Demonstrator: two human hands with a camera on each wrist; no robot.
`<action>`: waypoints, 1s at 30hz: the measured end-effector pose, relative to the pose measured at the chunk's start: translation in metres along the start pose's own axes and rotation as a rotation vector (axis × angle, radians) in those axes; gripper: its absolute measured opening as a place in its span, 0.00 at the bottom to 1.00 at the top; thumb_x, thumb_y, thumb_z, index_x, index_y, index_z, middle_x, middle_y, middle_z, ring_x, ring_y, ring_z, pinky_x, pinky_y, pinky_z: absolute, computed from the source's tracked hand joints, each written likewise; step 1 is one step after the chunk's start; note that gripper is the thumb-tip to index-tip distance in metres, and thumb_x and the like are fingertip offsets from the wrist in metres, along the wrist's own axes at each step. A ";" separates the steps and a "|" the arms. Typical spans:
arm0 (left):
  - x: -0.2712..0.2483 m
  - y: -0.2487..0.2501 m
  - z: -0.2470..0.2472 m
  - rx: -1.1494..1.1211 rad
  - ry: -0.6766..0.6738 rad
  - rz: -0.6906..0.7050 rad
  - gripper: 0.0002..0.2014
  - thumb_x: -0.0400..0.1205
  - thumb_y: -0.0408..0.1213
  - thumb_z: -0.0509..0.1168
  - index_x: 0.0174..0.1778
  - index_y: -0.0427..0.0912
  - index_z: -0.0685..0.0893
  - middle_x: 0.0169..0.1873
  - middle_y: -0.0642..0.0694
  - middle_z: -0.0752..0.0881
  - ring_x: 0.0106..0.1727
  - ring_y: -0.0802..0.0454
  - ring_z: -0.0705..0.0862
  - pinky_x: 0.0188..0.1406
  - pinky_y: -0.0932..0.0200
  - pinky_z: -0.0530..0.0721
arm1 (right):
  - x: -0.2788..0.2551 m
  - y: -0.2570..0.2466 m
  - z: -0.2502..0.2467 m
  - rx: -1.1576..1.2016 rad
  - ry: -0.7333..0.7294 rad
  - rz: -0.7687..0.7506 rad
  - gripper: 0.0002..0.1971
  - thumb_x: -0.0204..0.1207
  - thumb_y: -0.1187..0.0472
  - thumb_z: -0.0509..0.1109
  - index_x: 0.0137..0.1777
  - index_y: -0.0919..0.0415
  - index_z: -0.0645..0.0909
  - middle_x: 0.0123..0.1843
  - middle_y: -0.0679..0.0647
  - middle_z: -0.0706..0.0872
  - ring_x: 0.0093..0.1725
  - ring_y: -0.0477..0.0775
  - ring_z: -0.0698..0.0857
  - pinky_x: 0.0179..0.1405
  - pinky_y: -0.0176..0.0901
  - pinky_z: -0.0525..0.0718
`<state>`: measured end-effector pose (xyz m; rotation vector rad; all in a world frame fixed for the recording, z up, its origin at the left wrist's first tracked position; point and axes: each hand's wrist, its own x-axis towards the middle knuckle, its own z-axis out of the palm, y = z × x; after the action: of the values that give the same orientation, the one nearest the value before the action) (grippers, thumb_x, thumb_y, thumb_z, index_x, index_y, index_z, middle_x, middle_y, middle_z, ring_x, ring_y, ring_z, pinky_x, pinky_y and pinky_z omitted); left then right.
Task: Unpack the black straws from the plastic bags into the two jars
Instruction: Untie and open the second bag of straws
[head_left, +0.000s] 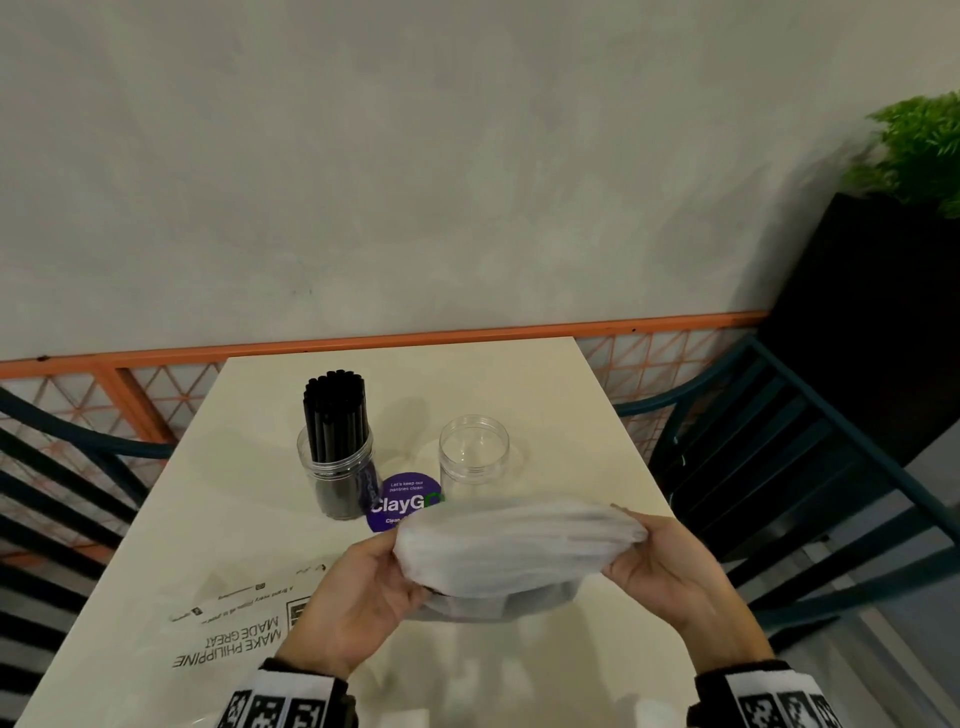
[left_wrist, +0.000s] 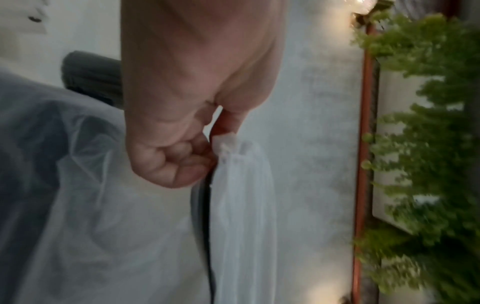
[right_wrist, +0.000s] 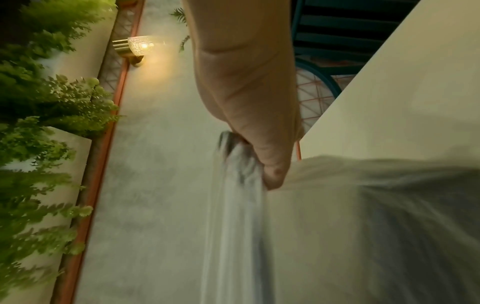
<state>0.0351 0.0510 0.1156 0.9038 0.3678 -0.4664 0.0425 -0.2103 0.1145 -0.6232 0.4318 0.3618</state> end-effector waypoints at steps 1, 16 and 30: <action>0.001 -0.003 0.001 0.050 0.009 0.006 0.15 0.81 0.34 0.54 0.53 0.34 0.85 0.40 0.41 0.92 0.36 0.47 0.90 0.35 0.54 0.88 | -0.001 -0.001 0.000 0.013 -0.007 -0.008 0.12 0.61 0.70 0.70 0.46 0.73 0.82 0.39 0.67 0.89 0.35 0.61 0.90 0.39 0.55 0.90; -0.009 -0.027 0.015 0.775 0.190 0.119 0.26 0.66 0.43 0.76 0.54 0.50 0.70 0.48 0.43 0.85 0.47 0.49 0.86 0.45 0.57 0.82 | 0.002 0.008 0.015 -0.562 0.472 -0.526 0.04 0.80 0.60 0.59 0.53 0.55 0.68 0.35 0.55 0.72 0.35 0.52 0.71 0.30 0.46 0.72; -0.002 -0.018 0.002 0.926 0.373 0.438 0.12 0.76 0.43 0.69 0.32 0.39 0.81 0.34 0.41 0.87 0.39 0.43 0.84 0.37 0.56 0.78 | 0.002 0.026 0.002 -1.176 0.348 -0.487 0.14 0.74 0.67 0.69 0.58 0.54 0.82 0.42 0.57 0.90 0.44 0.57 0.87 0.47 0.51 0.87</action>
<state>0.0243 0.0401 0.1063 1.9366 0.2701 -0.0288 0.0334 -0.1888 0.1022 -1.9165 0.3510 -0.0052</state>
